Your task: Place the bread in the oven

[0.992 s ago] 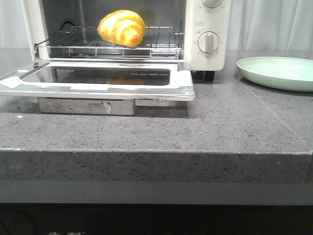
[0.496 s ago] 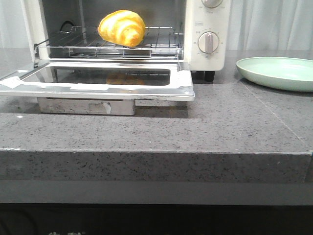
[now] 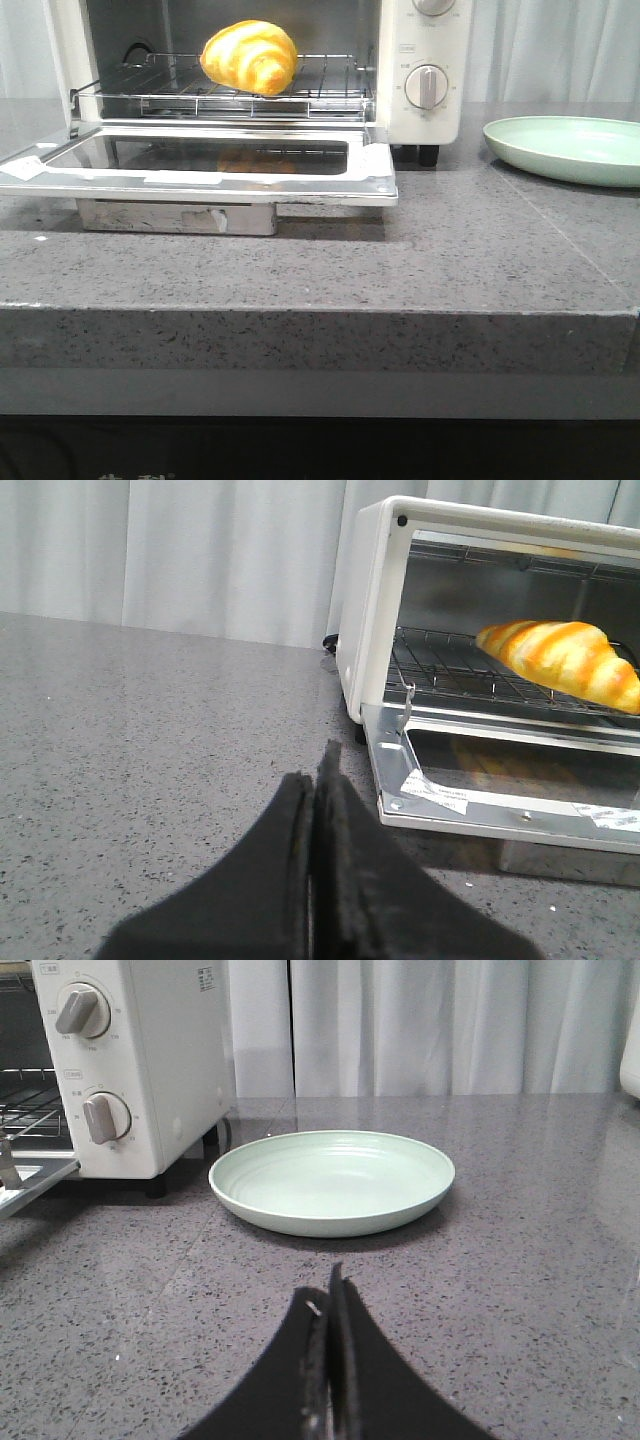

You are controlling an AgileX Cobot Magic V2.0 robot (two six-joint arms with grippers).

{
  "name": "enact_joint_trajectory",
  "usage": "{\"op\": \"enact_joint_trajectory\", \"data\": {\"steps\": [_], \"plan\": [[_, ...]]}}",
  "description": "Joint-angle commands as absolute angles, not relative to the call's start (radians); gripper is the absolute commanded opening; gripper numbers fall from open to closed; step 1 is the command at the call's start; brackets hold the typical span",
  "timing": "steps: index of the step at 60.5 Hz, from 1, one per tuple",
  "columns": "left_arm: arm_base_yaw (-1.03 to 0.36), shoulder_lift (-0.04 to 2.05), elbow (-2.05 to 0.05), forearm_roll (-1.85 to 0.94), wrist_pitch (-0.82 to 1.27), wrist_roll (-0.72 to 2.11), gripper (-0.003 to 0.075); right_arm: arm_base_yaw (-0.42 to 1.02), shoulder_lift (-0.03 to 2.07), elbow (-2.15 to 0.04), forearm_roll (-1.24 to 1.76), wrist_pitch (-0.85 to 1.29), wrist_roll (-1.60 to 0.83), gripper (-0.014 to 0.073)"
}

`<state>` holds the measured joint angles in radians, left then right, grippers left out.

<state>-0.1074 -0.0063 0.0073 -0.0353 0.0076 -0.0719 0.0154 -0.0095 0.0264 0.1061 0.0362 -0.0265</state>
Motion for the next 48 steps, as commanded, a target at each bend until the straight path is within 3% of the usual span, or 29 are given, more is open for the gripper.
{"op": "enact_joint_trajectory", "data": {"steps": [1,48], "plan": [[-0.106,-0.026,0.031,-0.042,-0.072,-0.074,-0.0018,0.010,-0.031,0.030,0.096,-0.042,-0.024,-0.0069],[-0.106,-0.026,0.031,-0.042,-0.072,-0.074,-0.0018,-0.025,-0.031,0.030,0.096,-0.041,-0.024,-0.0069]]}}
